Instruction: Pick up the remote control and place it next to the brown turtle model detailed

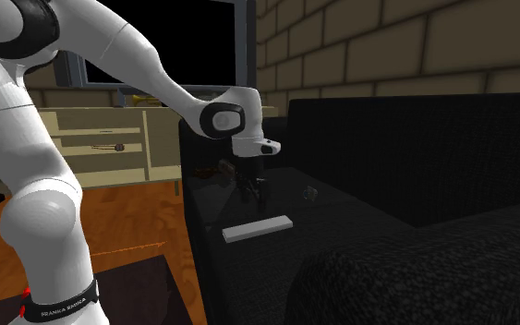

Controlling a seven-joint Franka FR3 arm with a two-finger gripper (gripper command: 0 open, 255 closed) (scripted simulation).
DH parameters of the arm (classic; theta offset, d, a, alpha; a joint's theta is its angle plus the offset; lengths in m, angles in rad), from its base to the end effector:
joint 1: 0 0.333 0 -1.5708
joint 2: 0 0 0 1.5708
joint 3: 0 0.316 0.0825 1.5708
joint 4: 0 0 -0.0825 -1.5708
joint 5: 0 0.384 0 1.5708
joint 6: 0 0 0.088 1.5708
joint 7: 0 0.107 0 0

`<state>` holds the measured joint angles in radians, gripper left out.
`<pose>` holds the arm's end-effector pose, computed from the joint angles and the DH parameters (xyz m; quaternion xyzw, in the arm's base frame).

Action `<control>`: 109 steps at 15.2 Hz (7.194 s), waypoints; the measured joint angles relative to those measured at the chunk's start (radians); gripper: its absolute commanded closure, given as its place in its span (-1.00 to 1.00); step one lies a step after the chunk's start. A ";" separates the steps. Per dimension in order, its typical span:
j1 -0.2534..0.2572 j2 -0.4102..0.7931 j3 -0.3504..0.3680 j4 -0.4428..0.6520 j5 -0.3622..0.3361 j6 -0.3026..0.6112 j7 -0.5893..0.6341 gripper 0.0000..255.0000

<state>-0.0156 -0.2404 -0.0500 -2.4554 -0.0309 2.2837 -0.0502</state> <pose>0.4556 -0.0307 0.3941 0.9994 0.0025 0.0338 0.0080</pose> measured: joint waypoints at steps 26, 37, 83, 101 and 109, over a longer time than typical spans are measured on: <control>-0.002 0.162 -0.003 -0.009 -0.001 0.174 0.003 1.00; -0.002 0.083 -0.002 0.043 -0.003 0.043 0.002 1.00; 0.301 0.461 0.352 0.760 -0.100 -0.333 0.672 1.00; 0.394 0.674 0.364 0.900 -0.179 -0.281 0.796 1.00; 0.395 0.712 0.356 0.847 -0.196 -0.192 0.810 1.00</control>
<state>0.3798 0.4717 0.3058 -1.6082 -0.2271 2.0919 0.7602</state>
